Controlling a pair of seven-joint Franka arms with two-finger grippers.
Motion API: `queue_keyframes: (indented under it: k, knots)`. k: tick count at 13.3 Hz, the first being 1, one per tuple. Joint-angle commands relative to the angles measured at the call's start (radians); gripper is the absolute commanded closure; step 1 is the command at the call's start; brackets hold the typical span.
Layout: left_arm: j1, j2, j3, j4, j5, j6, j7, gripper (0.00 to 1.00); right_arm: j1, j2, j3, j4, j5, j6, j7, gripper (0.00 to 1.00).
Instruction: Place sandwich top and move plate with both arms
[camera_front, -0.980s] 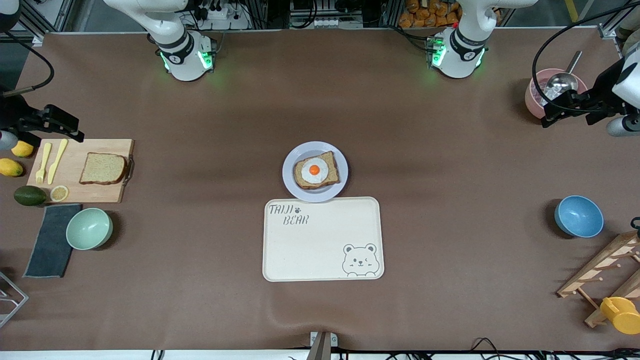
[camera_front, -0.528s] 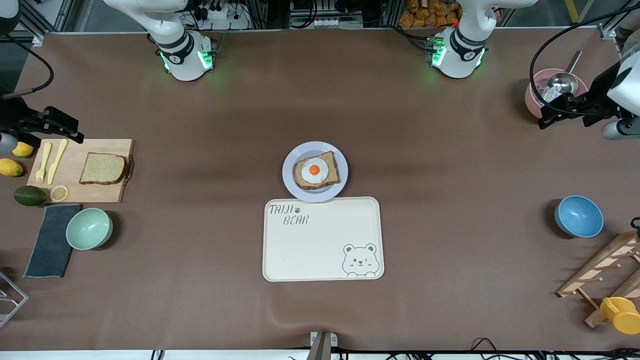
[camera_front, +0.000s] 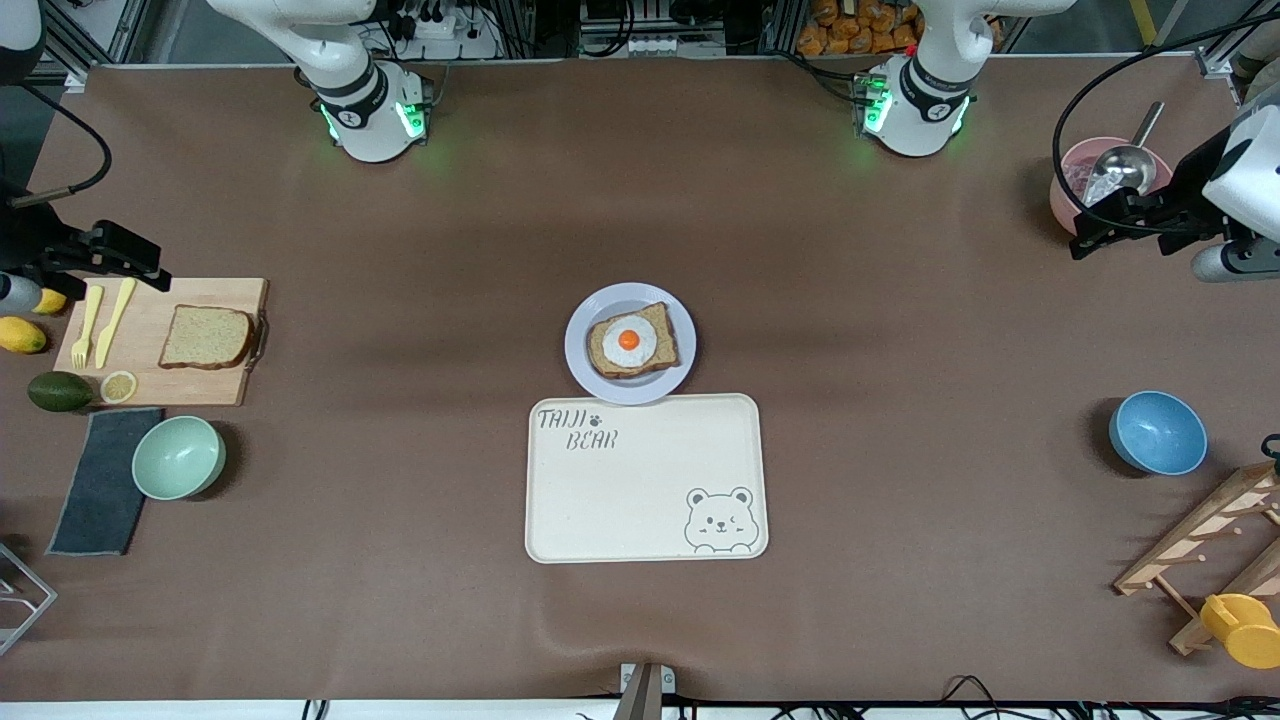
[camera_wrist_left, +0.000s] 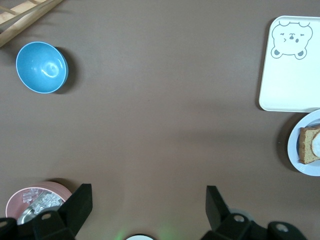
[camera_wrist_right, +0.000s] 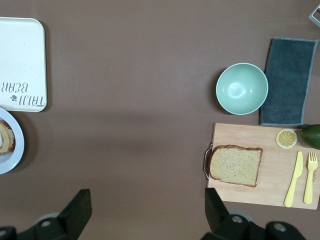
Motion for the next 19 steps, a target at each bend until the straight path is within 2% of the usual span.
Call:
queue_keyframes:
  k: [1,4,10,12,15,19]
  knots:
    - [0.002,-0.005,-0.005,-0.025,-0.016,0.033,-0.009,0.0,0.002,0.001,-0.001,0.003,-0.018,-0.006,0.007,0.0]
    - [0.003,-0.005,-0.005,-0.041,-0.016,0.053,-0.007,0.0,-0.009,0.005,-0.001,0.002,-0.009,0.003,0.008,0.0]
    - [0.003,-0.007,-0.007,-0.14,-0.016,0.161,-0.009,0.0,-0.093,0.067,-0.002,-0.038,0.008,0.029,-0.012,0.0]
    - [0.003,-0.007,-0.024,-0.174,-0.016,0.206,-0.009,0.0,-0.142,0.087,-0.002,-0.066,0.069,0.05,-0.015,0.0]
    - [-0.002,0.009,-0.028,-0.18,-0.016,0.223,-0.009,0.0,-0.199,0.114,-0.002,-0.101,0.106,0.06,-0.114,0.0]
    - [-0.007,0.045,-0.039,-0.18,-0.023,0.244,-0.011,0.0,-0.254,0.13,-0.002,-0.242,0.127,0.226,-0.183,0.0]
